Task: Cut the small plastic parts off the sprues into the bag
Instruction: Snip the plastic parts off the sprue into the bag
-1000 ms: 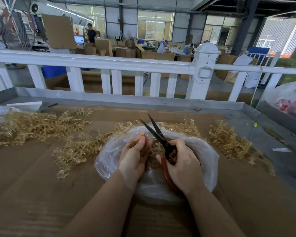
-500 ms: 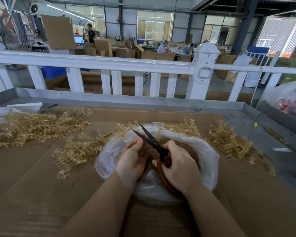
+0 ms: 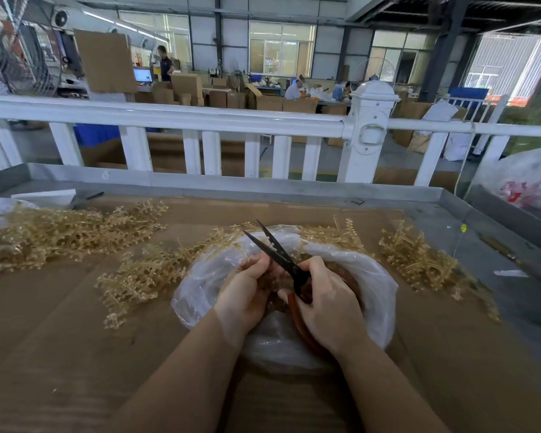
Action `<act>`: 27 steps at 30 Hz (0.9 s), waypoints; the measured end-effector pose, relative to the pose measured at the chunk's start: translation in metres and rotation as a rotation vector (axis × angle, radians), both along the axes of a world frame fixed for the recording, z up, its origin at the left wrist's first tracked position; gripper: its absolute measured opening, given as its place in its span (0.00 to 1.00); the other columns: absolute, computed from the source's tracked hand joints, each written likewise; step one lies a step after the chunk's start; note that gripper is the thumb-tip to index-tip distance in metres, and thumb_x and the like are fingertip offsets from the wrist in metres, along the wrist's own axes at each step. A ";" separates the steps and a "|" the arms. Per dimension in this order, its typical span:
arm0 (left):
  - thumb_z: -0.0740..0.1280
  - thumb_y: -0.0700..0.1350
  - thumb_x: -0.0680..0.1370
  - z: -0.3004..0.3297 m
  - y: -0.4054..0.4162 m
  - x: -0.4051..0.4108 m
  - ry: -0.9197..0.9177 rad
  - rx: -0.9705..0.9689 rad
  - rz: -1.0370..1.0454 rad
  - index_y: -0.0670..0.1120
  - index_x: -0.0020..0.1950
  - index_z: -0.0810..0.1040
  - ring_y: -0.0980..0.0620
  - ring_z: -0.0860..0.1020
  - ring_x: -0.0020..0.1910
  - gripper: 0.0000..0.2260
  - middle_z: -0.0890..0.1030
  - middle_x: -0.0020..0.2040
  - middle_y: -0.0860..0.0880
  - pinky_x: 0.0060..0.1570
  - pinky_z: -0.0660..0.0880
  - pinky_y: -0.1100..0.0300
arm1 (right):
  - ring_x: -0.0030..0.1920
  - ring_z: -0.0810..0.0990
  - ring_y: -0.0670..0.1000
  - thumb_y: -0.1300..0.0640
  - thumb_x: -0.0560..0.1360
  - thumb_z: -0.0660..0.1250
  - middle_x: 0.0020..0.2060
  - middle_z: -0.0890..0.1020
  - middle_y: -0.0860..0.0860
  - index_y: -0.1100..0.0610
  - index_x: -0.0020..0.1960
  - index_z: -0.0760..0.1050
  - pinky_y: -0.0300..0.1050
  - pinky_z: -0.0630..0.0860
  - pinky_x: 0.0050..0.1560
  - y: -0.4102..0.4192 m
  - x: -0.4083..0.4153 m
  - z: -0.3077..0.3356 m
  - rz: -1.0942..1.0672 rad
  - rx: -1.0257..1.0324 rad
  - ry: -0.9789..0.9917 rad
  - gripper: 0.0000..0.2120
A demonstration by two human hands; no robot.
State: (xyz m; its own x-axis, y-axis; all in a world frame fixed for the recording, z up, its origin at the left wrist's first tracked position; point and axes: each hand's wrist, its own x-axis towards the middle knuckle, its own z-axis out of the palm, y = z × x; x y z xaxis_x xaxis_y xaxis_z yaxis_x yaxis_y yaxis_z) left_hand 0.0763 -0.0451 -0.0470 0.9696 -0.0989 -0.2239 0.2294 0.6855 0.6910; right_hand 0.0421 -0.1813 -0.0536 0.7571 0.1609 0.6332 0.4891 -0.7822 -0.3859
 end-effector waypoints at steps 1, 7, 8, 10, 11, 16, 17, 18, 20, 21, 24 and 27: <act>0.62 0.38 0.79 -0.001 0.000 0.000 -0.008 0.005 0.002 0.40 0.50 0.74 0.48 0.83 0.32 0.02 0.83 0.37 0.42 0.29 0.78 0.58 | 0.45 0.80 0.53 0.49 0.69 0.74 0.42 0.81 0.51 0.58 0.51 0.72 0.44 0.75 0.43 0.000 0.000 0.000 0.002 0.000 -0.004 0.18; 0.63 0.37 0.78 0.002 0.000 -0.003 -0.007 0.010 -0.008 0.41 0.46 0.75 0.47 0.83 0.33 0.03 0.84 0.37 0.42 0.29 0.79 0.57 | 0.44 0.81 0.51 0.47 0.71 0.72 0.42 0.82 0.50 0.57 0.52 0.72 0.42 0.77 0.43 -0.001 0.001 0.000 0.013 -0.017 0.004 0.18; 0.63 0.37 0.78 0.002 0.001 -0.004 -0.004 0.010 -0.006 0.41 0.46 0.74 0.47 0.83 0.33 0.02 0.84 0.38 0.42 0.30 0.80 0.56 | 0.44 0.81 0.51 0.46 0.71 0.72 0.42 0.82 0.50 0.57 0.52 0.71 0.42 0.77 0.42 -0.001 0.001 0.000 0.014 -0.019 0.005 0.18; 0.63 0.37 0.79 0.001 0.002 -0.004 0.002 0.011 -0.003 0.42 0.47 0.74 0.47 0.83 0.33 0.02 0.83 0.39 0.41 0.30 0.79 0.56 | 0.43 0.81 0.51 0.45 0.71 0.72 0.41 0.82 0.50 0.57 0.52 0.71 0.43 0.78 0.41 -0.001 0.001 0.001 0.014 -0.018 0.009 0.19; 0.63 0.37 0.79 0.001 0.002 -0.004 0.006 0.011 0.001 0.42 0.47 0.74 0.47 0.83 0.33 0.02 0.83 0.39 0.41 0.29 0.79 0.57 | 0.42 0.81 0.50 0.45 0.71 0.72 0.41 0.82 0.50 0.57 0.52 0.72 0.44 0.78 0.41 -0.001 0.001 0.001 0.014 -0.019 0.008 0.19; 0.63 0.37 0.78 0.003 0.002 -0.005 0.036 -0.015 0.032 0.42 0.44 0.74 0.47 0.83 0.33 0.04 0.83 0.39 0.41 0.27 0.78 0.58 | 0.41 0.82 0.50 0.45 0.71 0.72 0.41 0.82 0.51 0.57 0.51 0.72 0.42 0.78 0.39 0.000 0.002 0.000 0.010 -0.037 -0.010 0.19; 0.63 0.37 0.78 0.002 0.001 -0.005 0.041 -0.013 0.039 0.42 0.44 0.75 0.47 0.82 0.34 0.04 0.82 0.40 0.41 0.27 0.78 0.59 | 0.41 0.82 0.50 0.45 0.71 0.72 0.40 0.83 0.51 0.57 0.51 0.72 0.42 0.77 0.39 0.000 0.002 0.000 0.008 -0.038 -0.012 0.19; 0.63 0.37 0.78 0.003 0.001 -0.005 0.046 -0.010 0.047 0.42 0.43 0.75 0.47 0.82 0.35 0.04 0.82 0.41 0.41 0.27 0.78 0.59 | 0.40 0.82 0.50 0.45 0.71 0.72 0.40 0.83 0.50 0.57 0.51 0.72 0.41 0.77 0.39 0.000 0.002 0.000 0.004 -0.038 -0.013 0.19; 0.64 0.37 0.78 0.002 0.000 -0.006 0.048 -0.001 0.056 0.43 0.44 0.75 0.46 0.81 0.39 0.04 0.81 0.43 0.41 0.27 0.78 0.59 | 0.41 0.82 0.50 0.45 0.70 0.72 0.40 0.82 0.50 0.57 0.52 0.72 0.41 0.76 0.39 0.000 0.002 0.000 0.001 -0.031 -0.014 0.19; 0.64 0.37 0.78 0.002 0.000 -0.006 0.046 0.000 0.062 0.43 0.43 0.75 0.46 0.80 0.39 0.04 0.81 0.43 0.41 0.28 0.78 0.58 | 0.41 0.82 0.50 0.45 0.70 0.72 0.40 0.82 0.50 0.57 0.52 0.72 0.40 0.76 0.39 0.000 0.002 -0.001 0.001 -0.028 -0.015 0.20; 0.64 0.37 0.78 0.002 -0.001 -0.008 0.016 0.012 0.080 0.43 0.42 0.75 0.47 0.81 0.36 0.05 0.82 0.39 0.42 0.30 0.80 0.57 | 0.42 0.81 0.49 0.44 0.70 0.72 0.41 0.83 0.50 0.57 0.53 0.73 0.37 0.74 0.41 0.000 0.000 -0.001 -0.012 -0.030 -0.021 0.20; 0.63 0.35 0.79 0.001 -0.003 -0.008 -0.027 0.008 0.133 0.43 0.42 0.75 0.50 0.82 0.31 0.06 0.83 0.35 0.44 0.30 0.79 0.59 | 0.42 0.81 0.49 0.44 0.70 0.72 0.41 0.82 0.49 0.56 0.52 0.73 0.39 0.76 0.41 0.001 0.000 -0.001 -0.017 -0.024 -0.015 0.19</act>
State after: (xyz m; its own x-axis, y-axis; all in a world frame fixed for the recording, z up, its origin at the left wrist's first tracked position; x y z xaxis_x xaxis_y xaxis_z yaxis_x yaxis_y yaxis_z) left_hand 0.0679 -0.0479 -0.0461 0.9796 0.0328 -0.1983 0.1183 0.7032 0.7010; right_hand 0.0419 -0.1805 -0.0544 0.7503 0.1629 0.6407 0.4809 -0.7996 -0.3599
